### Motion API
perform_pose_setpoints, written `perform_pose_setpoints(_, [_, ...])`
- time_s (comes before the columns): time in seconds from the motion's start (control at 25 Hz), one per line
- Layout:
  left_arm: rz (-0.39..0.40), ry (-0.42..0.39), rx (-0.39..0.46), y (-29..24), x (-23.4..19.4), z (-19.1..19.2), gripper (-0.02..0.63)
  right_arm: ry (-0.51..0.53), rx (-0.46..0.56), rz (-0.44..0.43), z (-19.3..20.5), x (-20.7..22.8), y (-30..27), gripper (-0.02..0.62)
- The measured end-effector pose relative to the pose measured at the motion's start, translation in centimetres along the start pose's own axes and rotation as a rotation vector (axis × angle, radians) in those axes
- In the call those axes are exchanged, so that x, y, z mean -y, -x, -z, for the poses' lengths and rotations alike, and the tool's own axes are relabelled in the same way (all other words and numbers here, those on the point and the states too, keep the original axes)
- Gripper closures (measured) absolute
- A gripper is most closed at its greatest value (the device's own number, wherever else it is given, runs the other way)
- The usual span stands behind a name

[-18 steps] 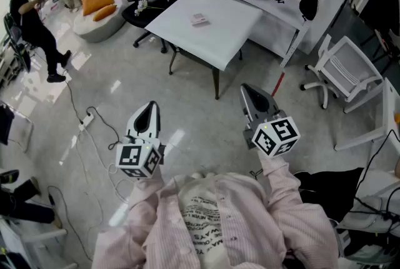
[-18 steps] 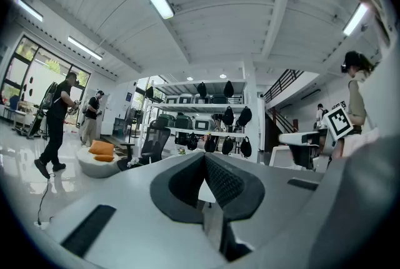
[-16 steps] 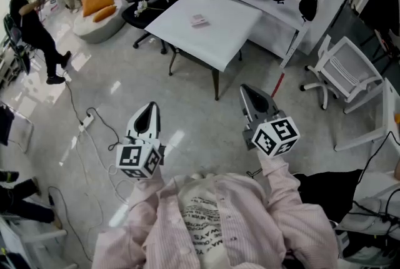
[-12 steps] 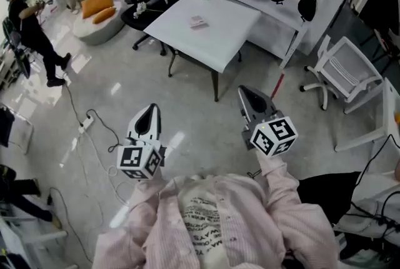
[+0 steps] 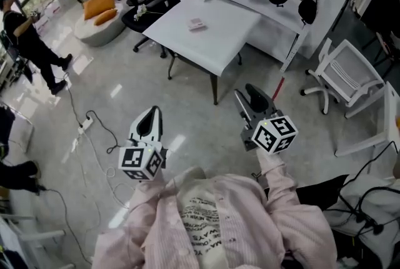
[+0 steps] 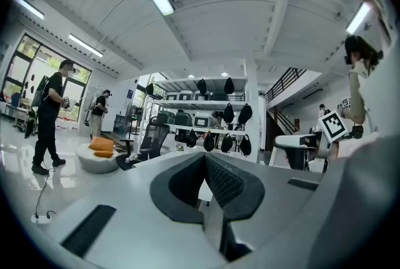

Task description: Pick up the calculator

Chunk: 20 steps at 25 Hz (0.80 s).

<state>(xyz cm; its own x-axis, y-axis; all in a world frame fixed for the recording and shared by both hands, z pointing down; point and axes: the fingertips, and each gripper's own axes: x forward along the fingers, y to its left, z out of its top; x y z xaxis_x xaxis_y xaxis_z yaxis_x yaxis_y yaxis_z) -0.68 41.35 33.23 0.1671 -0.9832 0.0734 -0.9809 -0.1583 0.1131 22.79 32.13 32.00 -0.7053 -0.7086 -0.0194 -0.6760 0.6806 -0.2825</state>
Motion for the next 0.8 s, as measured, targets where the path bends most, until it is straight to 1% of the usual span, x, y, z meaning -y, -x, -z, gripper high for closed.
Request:
perform_pose_setpoints(0.2, [-0.006,0.007,-0.008,-1.7,-0.4,0.0,0.605,-0.024,0.006,0.009,-0.2,1.6,-1.0,0.410])
perform_pose_setpoints(0.4, [0.006,0.012,-0.033,-4.9,-1.7,0.2,0.604,-0.046,0.001,0.027,0.2,3.3,-3.4,0.389])
perform_pose_setpoints(0.6, [0.032,0.025,-0.057,-10.3,-4.0,1.0,0.606,-0.065,-0.012,0.058,1.2,6.2,-7.5,0.382])
perform_pose_setpoints(0.8, [0.065,0.034,-0.094,-16.6,-7.6,0.8,0.605,-0.087,-0.040,0.099,1.6,8.9,-13.6,0.382])
